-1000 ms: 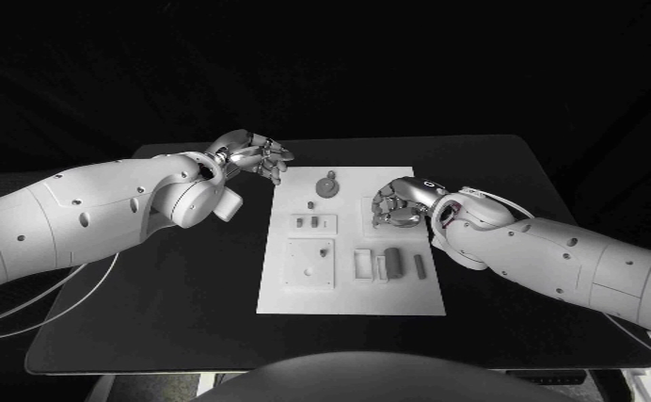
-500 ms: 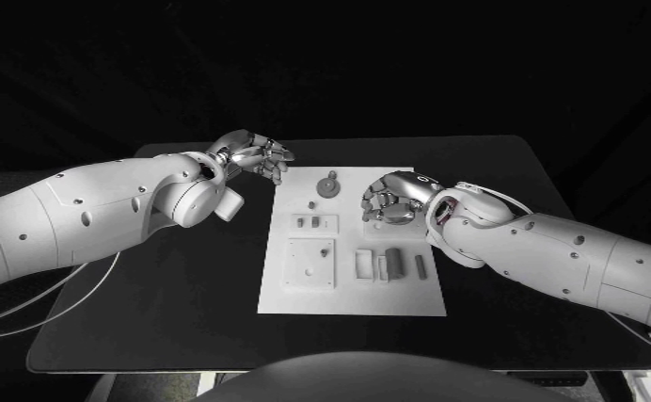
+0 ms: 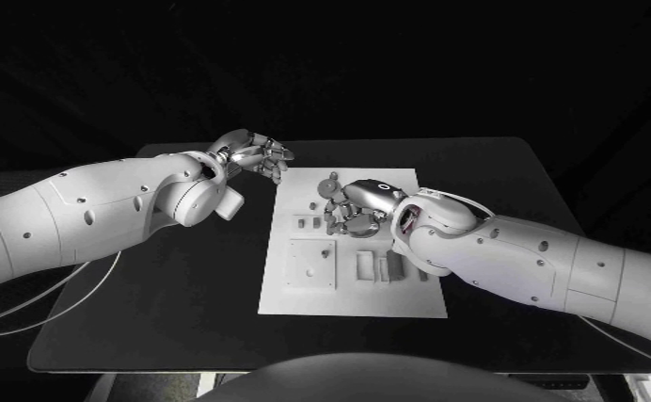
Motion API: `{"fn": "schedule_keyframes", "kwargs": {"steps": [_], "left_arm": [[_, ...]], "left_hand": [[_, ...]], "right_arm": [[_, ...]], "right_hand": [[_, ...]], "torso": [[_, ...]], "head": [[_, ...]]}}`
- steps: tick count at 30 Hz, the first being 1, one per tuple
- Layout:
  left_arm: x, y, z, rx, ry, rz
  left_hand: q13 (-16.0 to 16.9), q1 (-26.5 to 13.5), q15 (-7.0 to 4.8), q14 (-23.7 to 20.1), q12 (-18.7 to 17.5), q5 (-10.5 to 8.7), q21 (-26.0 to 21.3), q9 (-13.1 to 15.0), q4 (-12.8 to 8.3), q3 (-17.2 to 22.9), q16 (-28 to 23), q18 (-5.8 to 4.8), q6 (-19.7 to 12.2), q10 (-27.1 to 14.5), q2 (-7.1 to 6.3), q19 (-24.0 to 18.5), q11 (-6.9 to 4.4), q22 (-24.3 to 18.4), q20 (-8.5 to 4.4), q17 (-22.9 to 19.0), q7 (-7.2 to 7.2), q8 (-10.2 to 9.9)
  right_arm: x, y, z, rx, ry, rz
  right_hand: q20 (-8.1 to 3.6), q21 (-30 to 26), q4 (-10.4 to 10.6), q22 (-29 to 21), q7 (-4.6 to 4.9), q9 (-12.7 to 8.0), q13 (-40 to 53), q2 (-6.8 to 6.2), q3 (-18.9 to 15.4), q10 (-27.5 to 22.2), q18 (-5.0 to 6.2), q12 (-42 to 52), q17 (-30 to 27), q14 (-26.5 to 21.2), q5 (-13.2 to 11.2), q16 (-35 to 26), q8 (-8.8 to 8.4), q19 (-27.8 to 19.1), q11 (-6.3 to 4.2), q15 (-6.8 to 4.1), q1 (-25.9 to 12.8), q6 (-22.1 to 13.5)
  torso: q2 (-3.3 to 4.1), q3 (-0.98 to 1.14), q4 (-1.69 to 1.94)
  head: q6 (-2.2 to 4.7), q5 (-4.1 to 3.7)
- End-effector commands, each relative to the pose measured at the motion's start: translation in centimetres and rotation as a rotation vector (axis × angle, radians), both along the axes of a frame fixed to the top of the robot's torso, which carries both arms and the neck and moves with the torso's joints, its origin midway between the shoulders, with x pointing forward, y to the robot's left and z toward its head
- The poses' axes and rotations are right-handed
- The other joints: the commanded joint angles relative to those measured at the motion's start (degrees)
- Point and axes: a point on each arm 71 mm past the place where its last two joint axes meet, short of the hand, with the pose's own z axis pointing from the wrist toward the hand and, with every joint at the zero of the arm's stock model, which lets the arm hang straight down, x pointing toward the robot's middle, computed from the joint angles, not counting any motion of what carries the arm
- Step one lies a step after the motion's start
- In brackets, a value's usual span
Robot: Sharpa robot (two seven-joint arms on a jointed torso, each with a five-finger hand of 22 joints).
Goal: Assemble the parts on the task board
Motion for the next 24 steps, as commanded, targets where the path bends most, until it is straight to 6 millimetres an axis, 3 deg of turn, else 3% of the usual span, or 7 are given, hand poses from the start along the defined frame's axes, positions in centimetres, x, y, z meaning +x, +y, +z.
{"fn": "schedule_keyframes", "kwargs": {"steps": [1, 10, 24], "left_arm": [[0.2, 0.0, 0.4, -0.008, -0.032, 0.008], [0.6, -0.1, 0.7, -0.006, -0.04, 0.017], [0.7, -0.3, 0.7, -0.008, -0.039, 0.01]], "left_hand": [[0.04, -0.11, 0.15, -0.34, -0.29, 0.27, -0.35, -0.08, -0.09, -0.17, 0.17, 0.79, 0.41, -0.19, 0.34, 0.23, 0.05, -0.05, 0.22, -0.1, 0.01, -0.13], [0.04, -0.08, 0.15, -0.33, -0.29, 0.27, -0.37, -0.14, -0.11, -0.18, 0.19, 0.79, 0.44, -0.17, 0.28, 0.25, 0.05, -0.05, 0.23, -0.12, 0.0, -0.1], [0.05, -0.05, 0.15, -0.33, -0.31, 0.27, -0.4, -0.23, -0.12, -0.19, 0.21, 0.78, 0.45, -0.16, 0.26, 0.28, 0.04, -0.06, 0.23, -0.15, 0.0, -0.08]], "right_arm": [[-0.5, 1.0, -0.3, -0.031, 0.0, 0.052], [-1.6, 3.4, -1.7, -0.066, 0.02, 0.106], [-2.3, 4.2, -3.4, -0.112, 0.028, 0.126]], "right_hand": [[-0.05, 0.37, -0.05, 0.96, 0.71, 1.31, 0.01, 0.38, 0.38, 0.22, 0.83, -0.31, -0.07, -0.02, 0.25, -0.08, 0.89, 0.17, -0.37, -0.29, -0.42, 2.49], [-0.05, 0.37, -0.1, 0.96, 0.73, 1.3, 0.03, 0.54, 0.48, 0.2, 0.83, -0.35, -0.08, -0.05, 0.23, -0.1, 0.84, 0.13, -0.35, -0.3, -0.53, 2.44], [-0.05, 0.39, -0.19, 0.96, 0.75, 1.3, 0.05, 0.65, 0.57, 0.17, 0.83, -0.38, -0.07, -0.07, 0.27, -0.11, 0.79, 0.11, -0.34, -0.32, -0.62, 2.4]], "torso": [[0.03, 0.01, 0.16], [0.09, 0.01, 0.11], [0.06, 0.13, 0.08]], "head": [[-0.01, 0.15], [0.29, 0.64], [-0.51, 1.67]]}}
